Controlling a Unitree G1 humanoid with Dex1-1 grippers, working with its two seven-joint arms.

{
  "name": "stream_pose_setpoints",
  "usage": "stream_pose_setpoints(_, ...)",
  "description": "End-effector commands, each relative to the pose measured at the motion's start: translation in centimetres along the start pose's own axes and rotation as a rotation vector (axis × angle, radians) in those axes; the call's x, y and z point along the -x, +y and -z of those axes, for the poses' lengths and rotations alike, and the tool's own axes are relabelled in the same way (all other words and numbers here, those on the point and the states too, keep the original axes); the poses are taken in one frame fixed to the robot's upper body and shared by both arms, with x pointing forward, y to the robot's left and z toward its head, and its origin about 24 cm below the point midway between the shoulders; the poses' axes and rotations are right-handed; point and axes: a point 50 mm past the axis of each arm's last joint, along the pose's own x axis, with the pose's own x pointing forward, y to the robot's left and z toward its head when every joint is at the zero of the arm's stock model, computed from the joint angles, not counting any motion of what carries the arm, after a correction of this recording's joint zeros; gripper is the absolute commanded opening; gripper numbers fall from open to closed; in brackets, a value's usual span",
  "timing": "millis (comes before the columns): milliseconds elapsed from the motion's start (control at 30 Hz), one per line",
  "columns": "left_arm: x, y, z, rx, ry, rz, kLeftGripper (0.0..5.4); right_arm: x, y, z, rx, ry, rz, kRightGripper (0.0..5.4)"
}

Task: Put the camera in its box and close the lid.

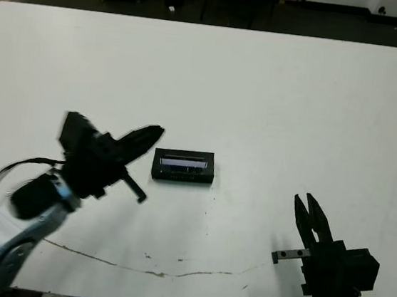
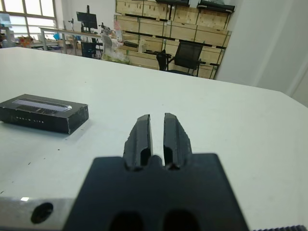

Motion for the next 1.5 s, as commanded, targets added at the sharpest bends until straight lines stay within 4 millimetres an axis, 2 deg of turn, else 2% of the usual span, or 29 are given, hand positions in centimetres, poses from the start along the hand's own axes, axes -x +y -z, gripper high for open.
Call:
stream_pose_setpoints(33,-0.9,-0.7,1.9,0.054,0.077,-0.050,0.02,0.3,0.0,0.3,-0.003,0.031,0.005,0.00)
stream_pose_setpoints(200,-2.0,-1.5,2.8,0.138,0.128,-0.123,0.02,0.3,0.1,0.6,-0.004,0.035,-0.002,0.00)
stream_pose_setpoints(500,-2.7,-1.6,3.5,0.147,0.177,-0.159,0.02,0.4,0.3,0.2,0.001,0.056,0.003,0.00)
stream_pose_setpoints(733,-2.0,-1.6,5.7,0.187,0.295,-0.167,0.02,0.5,0.4,0.1,-0.017,0.058,-0.002,0.00)
stream_pose_setpoints(1067,-0.4,-1.8,8.0,0.184,0.369,-0.154,0.02,0.5,0.6,0.3,-0.022,0.069,-0.006,0.00)
stream_pose_setpoints(1367,0.0,-1.5,8.2,0.226,0.401,-0.159,0.02,0.5,0.6,0.5,-0.033,0.062,-0.003,0.00)
stream_pose_setpoints(1500,0.4,-1.2,6.8,0.239,0.341,-0.138,0.02,0.6,0.6,0.6,-0.051,0.068,0.000,0.00)
